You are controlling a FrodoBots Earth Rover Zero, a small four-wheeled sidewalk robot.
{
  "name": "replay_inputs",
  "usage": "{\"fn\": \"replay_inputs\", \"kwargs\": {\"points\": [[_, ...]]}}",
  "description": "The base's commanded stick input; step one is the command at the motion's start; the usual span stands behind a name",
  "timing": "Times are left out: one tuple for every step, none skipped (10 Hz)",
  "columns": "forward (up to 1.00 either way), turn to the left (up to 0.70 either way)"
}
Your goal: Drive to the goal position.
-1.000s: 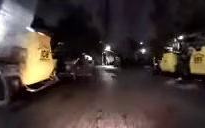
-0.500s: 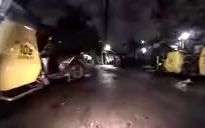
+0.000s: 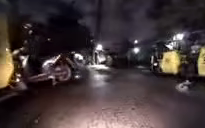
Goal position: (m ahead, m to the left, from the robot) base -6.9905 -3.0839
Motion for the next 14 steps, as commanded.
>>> {"fn": "replay_inputs", "kwargs": {"points": [[1.0, -0.17], [1.0, 0.0], [1.0, 0.0], [1.0, -0.05], [1.0, -0.27], [1.0, -0.17], [1.0, -0.01], [1.0, -0.17], [1.0, -0.27], [1.0, -0.27], [1.0, -0.15], [1.0, -0.11], [1.0, -0.27], [1.0, -0.27]]}}
